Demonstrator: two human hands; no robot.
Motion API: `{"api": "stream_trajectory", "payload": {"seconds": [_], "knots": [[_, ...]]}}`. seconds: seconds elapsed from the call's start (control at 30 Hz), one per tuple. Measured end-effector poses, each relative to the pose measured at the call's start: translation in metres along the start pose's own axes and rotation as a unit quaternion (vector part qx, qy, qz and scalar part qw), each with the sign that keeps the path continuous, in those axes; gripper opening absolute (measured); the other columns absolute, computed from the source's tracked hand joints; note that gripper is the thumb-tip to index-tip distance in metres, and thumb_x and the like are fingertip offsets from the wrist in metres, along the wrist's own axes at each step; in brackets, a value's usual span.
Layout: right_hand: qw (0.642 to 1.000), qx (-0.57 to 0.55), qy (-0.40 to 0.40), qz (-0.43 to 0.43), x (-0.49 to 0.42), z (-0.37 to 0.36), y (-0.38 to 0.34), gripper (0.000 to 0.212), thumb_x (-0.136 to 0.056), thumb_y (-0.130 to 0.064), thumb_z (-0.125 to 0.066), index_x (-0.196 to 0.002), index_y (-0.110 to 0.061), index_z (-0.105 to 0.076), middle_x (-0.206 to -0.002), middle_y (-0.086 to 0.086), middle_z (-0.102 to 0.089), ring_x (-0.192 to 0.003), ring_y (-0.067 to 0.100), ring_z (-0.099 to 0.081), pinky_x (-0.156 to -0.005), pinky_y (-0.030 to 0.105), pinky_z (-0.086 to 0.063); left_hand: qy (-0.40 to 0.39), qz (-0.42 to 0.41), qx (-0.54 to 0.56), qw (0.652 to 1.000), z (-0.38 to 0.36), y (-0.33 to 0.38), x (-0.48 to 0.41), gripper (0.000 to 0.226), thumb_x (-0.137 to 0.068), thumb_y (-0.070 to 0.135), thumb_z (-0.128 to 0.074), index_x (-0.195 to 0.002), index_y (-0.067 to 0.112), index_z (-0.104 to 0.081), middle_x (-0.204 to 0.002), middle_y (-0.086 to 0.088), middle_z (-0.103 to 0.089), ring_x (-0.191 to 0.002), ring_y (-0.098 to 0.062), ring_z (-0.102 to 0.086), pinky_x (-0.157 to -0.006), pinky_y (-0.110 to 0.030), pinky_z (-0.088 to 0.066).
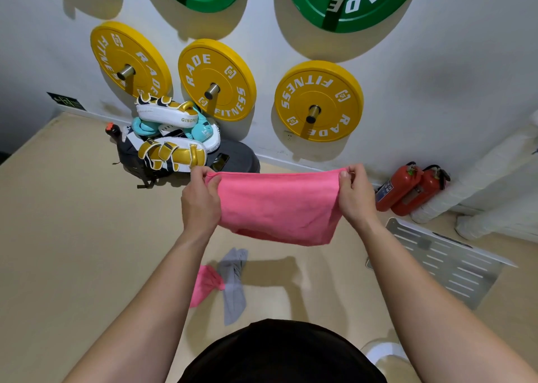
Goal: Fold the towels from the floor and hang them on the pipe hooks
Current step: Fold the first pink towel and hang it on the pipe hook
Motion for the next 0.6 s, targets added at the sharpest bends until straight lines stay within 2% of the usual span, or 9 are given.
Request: {"api": "stream_trajectory", "payload": {"seconds": [0.1, 0.2, 0.33, 0.37, 0.43, 0.47, 0.53, 0.6], "knots": [[0.999, 0.009, 0.043, -0.001, 0.0, -0.001, 0.001, 0.01, -0.104, -0.023, -0.039, -0.099, -0.017, -0.045, -0.093, 0.003, -0.057, -0.085, 0.024, -0.05, -0.069, 0.033, -0.03, 0.021, -0.007, 0.015, 1.0, -0.002, 0.003, -0.003, 0.013, -0.099, 0.025, -0.058, -0.106, 0.013, -0.057, -0.092, 0.002, -0.062, -0.085, -0.019, -0.055, -0.073, -0.03, -0.037], [0.997, 0.0, 0.07, -0.015, 0.005, -0.001, 0.004, 0.009, -0.102, -0.021, -0.042, -0.096, -0.017, -0.048, -0.091, 0.001, -0.058, -0.084, 0.022, -0.05, -0.067, 0.031, -0.027, 0.028, 0.029, 0.031, 0.999, -0.006, -0.002, -0.003, 0.016, -0.096, 0.029, -0.064, -0.102, 0.014, -0.062, -0.086, 0.006, -0.062, -0.084, -0.014, -0.056, -0.073, -0.026, -0.038], [0.991, -0.059, 0.064, -0.106, 0.021, -0.013, 0.014, 0.01, -0.096, -0.02, -0.05, -0.092, -0.017, -0.058, -0.079, -0.005, -0.058, -0.08, 0.019, -0.054, -0.069, 0.027, -0.033, 0.015, 0.112, 0.067, 0.991, -0.019, -0.007, 0.011, 0.013, -0.09, 0.028, -0.069, -0.089, 0.017, -0.062, -0.076, 0.012, -0.057, -0.079, -0.015, -0.057, -0.061, -0.012, -0.038], [0.987, -0.084, 0.048, -0.125, 0.027, -0.021, 0.016, 0.01, -0.093, -0.021, -0.051, -0.09, -0.018, -0.06, -0.076, -0.005, -0.059, -0.078, 0.02, -0.056, -0.071, 0.029, -0.039, -0.002, 0.13, 0.077, 0.989, -0.025, -0.01, 0.016, 0.014, -0.088, 0.029, -0.071, -0.086, 0.019, -0.062, -0.076, 0.011, -0.059, -0.079, -0.017, -0.06, -0.064, -0.014, -0.043], [0.982, -0.123, 0.003, -0.141, 0.04, -0.038, 0.02, 0.011, -0.083, -0.029, -0.055, -0.083, -0.021, -0.063, -0.074, -0.002, -0.065, -0.075, 0.024, -0.063, -0.074, 0.042, -0.054, -0.045, 0.165, 0.104, 0.98, -0.04, -0.015, 0.028, 0.018, -0.081, 0.037, -0.075, -0.079, 0.023, -0.065, -0.075, 0.007, -0.065, -0.077, -0.021, -0.066, -0.071, -0.036, -0.057], [0.981, -0.133, -0.023, -0.139, 0.047, -0.048, 0.022, 0.015, -0.079, -0.033, -0.056, -0.081, -0.021, -0.066, -0.075, 0.0, -0.068, -0.076, 0.025, -0.067, -0.075, 0.048, -0.057, -0.066, 0.18, 0.113, 0.975, -0.046, -0.017, 0.034, 0.02, -0.077, 0.041, -0.077, -0.077, 0.024, -0.067, -0.073, 0.005, -0.068, -0.075, -0.021, -0.068, -0.072, -0.044, -0.059], [0.976, -0.159, -0.073, -0.133, 0.061, -0.064, 0.021, 0.017, -0.075, -0.036, -0.06, -0.079, -0.022, -0.069, -0.077, -0.001, -0.071, -0.079, 0.027, -0.07, -0.078, 0.053, -0.057, -0.099, 0.193, 0.128, 0.968, -0.059, -0.018, 0.048, 0.023, -0.073, 0.047, -0.079, -0.074, 0.026, -0.07, -0.07, 0.005, -0.071, -0.073, -0.02, -0.07, -0.072, -0.049, -0.06], [0.97, -0.184, -0.098, -0.128, 0.074, -0.072, 0.01, 0.007, -0.076, -0.033, -0.065, -0.074, -0.028, -0.069, -0.076, -0.003, -0.07, -0.081, 0.028, -0.071, -0.079, 0.054, -0.057, -0.119, 0.197, 0.15, 0.962, -0.069, -0.011, 0.06, 0.017, -0.072, 0.044, -0.079, -0.073, 0.028, -0.072, -0.068, 0.006, -0.072, -0.071, -0.02, -0.071, -0.073, -0.049, -0.061]]}}
Point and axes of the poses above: each hand's wrist, its own x-axis away from the middle knuckle, its own z-axis out of the back of the hand, y = z × x, the point moved 4 cm from there along -x, towards the middle knuckle
